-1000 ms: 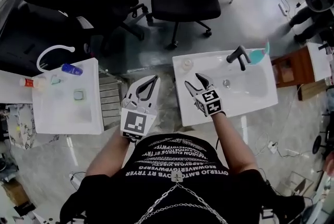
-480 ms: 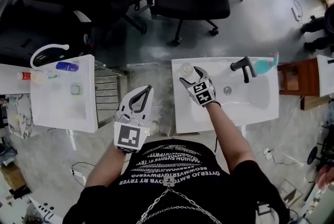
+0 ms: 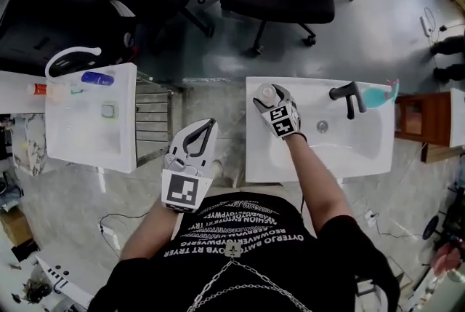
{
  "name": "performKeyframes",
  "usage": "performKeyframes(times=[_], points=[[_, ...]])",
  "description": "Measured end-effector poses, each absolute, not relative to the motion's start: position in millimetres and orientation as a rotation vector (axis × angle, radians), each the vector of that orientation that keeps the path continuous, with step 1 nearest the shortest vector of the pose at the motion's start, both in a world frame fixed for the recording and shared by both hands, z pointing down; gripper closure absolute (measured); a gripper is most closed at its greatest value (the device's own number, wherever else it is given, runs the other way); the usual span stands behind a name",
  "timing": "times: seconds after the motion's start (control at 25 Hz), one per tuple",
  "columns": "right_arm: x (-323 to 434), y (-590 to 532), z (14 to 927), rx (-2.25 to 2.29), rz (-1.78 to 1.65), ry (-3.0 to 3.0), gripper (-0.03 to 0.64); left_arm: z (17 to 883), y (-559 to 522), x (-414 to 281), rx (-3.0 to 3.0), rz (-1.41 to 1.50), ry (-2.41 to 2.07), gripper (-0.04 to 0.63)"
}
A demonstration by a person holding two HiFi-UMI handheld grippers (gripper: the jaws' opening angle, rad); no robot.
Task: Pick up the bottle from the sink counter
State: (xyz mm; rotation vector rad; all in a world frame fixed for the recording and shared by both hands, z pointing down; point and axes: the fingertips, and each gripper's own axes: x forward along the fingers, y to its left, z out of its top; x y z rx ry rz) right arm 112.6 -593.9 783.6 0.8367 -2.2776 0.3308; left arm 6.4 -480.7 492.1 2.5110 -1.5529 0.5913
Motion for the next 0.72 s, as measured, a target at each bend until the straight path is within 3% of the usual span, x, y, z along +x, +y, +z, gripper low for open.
performKeyframes(times=[0.72], points=[[118.4,-549.4,693.4,0.864,0.296,-2.329,0.29,469.4,-450.9,-4.7,2.582,0.508,-1.533,0.591]])
